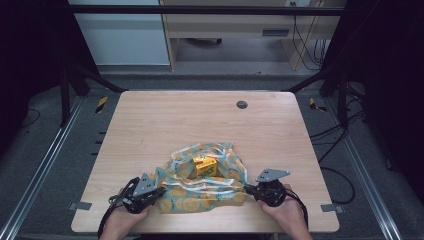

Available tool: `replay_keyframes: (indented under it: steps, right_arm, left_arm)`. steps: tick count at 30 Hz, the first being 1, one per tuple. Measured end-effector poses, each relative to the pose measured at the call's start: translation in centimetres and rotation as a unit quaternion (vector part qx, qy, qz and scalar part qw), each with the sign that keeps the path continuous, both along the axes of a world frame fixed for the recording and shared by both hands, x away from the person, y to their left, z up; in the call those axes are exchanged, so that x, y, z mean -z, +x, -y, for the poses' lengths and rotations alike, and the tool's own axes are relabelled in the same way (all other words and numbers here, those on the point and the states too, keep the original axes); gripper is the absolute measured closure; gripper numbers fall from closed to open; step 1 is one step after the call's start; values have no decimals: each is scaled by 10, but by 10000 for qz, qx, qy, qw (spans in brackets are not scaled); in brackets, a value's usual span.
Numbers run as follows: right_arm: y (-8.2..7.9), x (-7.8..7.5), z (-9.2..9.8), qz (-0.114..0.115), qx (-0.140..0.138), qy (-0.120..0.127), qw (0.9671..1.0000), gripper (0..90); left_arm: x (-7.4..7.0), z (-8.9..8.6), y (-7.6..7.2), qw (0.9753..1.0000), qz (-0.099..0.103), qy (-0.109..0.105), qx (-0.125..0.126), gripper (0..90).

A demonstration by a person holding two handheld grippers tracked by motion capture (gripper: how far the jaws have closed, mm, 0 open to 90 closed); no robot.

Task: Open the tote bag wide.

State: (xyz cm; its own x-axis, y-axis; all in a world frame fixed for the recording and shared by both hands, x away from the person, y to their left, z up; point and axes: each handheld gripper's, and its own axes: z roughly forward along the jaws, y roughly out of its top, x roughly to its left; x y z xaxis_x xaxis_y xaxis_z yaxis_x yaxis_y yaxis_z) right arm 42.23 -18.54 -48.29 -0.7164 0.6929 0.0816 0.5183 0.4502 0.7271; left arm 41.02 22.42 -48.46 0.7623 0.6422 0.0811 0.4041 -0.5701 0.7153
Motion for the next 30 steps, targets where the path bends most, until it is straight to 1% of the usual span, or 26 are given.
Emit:
replay_keyframes:
  steps: [2,4,5,6,8,10,11,15,16,18,21,22,23,24,26,27,28,29,30]
  right_arm:
    - [0,0,0,-12,63,-47,10000,873]
    - [-1,0,1,38,55,-9,10000,859]
    - [-2,-2,2,118,44,35,9999,817]
    - [-2,-2,2,118,44,35,9999,817]
    - [-4,-4,3,238,51,44,9997,744]
    - [-6,-8,4,416,70,49,9991,638]
    - [-8,-12,5,483,108,109,9987,569]
    - [-13,-23,7,667,64,244,9975,393]
    - [-13,-28,6,658,47,264,9975,350]
    - [-10,-35,4,669,-2,279,9974,289]
    - [-5,-48,-5,715,-175,289,9969,225]
    - [-3,-53,-9,740,-230,270,9966,211]
    - [3,-64,-17,808,-360,273,9957,174]
    - [3,-64,-17,808,-360,273,9957,174]
    - [9,-73,-24,839,-484,300,9948,173]
    - [12,-76,-27,794,-449,286,9954,184]
    - [22,-79,-33,783,-333,167,9962,249]
    - [22,-79,-33,783,-333,167,9962,249]
    - [28,-78,-35,763,-307,88,9966,283]
  left_arm:
    - [0,-1,0,10000,-17,-17,-1,893]
    - [0,-2,0,10000,7,-34,-9,892]
    - [0,-3,0,10000,10,-44,-13,892]
    - [-1,-3,0,10000,12,-61,-14,892]
    - [-1,-4,0,10000,20,-88,-23,892]
    - [-2,-6,-1,9999,42,-104,-15,893]
    - [-2,-6,-1,9999,50,-116,-22,893]
    - [-4,-7,-2,9999,83,-146,-32,893]
    - [-4,-7,-2,9998,96,-153,-37,893]
    - [-5,-7,-3,9998,131,-152,-30,893]
    - [-6,-7,-4,9997,169,-155,-28,893]
    - [-6,-7,-4,9997,175,-149,-31,893]
    - [-6,-7,-4,9997,179,-156,-33,893]
    - [-7,-7,-4,9997,181,-166,-33,893]
    - [-7,-8,-4,9996,209,-179,-50,893]
    - [-8,-9,-5,9996,221,-191,-50,893]
    - [-8,-10,-5,9995,238,-200,-60,893]
    - [-8,-10,-5,9995,238,-200,-60,893]
    - [-9,-11,-5,9995,246,-187,-65,893]
